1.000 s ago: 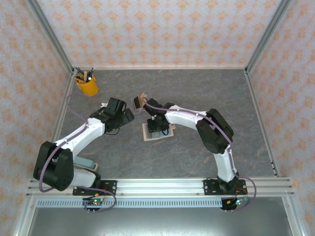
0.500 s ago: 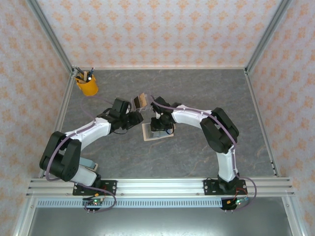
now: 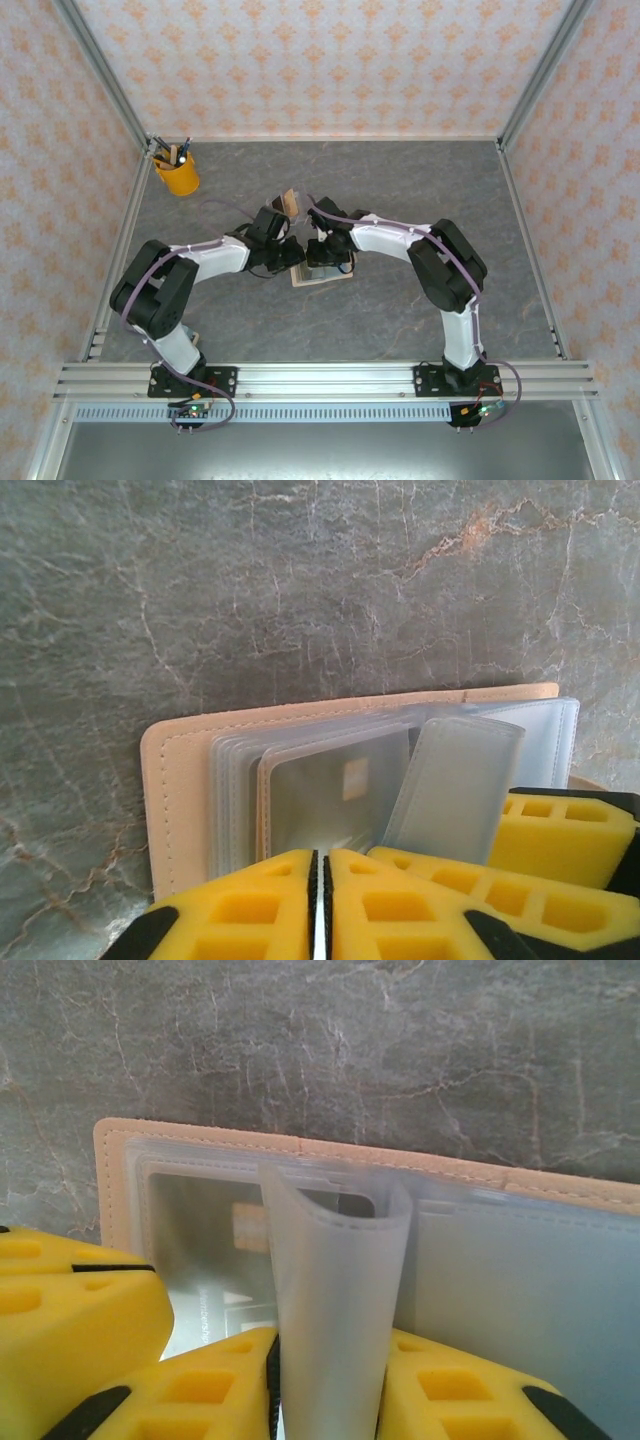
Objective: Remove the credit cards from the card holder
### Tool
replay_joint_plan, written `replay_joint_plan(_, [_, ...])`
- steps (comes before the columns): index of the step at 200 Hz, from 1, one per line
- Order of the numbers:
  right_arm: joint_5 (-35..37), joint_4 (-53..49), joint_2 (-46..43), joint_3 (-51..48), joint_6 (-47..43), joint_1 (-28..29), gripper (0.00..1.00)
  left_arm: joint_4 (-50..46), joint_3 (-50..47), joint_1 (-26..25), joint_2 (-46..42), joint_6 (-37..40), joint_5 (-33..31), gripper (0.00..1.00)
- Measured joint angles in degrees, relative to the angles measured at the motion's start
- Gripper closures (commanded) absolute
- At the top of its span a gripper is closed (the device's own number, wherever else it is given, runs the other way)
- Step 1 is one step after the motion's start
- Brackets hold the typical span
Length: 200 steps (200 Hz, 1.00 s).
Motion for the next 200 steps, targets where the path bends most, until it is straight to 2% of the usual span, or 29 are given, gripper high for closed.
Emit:
replay_joint_plan(21, [0.81,0.0,-0.35,-0.26,0.13,0.0,0.68,-2.1,1.38,-0.02,0.76,0.83,-0.74,0.91])
replay_joint_plan(58, [5.6,-1.31,-1.51,-0.57,1.31,0.15,0.58,-4.92,3.17,-0.02,2.29,1.75,-2.19,0.92])
replay_joint_plan(109, [15.89,-5.68,-3.98,-1.03,2.27,0.11,0.57,-5.29,3.39,0.13,2.45,2.97,-2.08,0.91])
replay_joint_plan(163, [25.49,-7.93,-9.2,-2.56,4.7,0.11,0.6,-5.4,3.58,0.24,2.45,3.8,-0.57,0.82])
replay_joint_plan(200, [24.76,-6.45,-15.72,-4.42,4.0,0.11,0.6,-6.8,4.57,0.42,1.44,3.82,0.72,0.76])
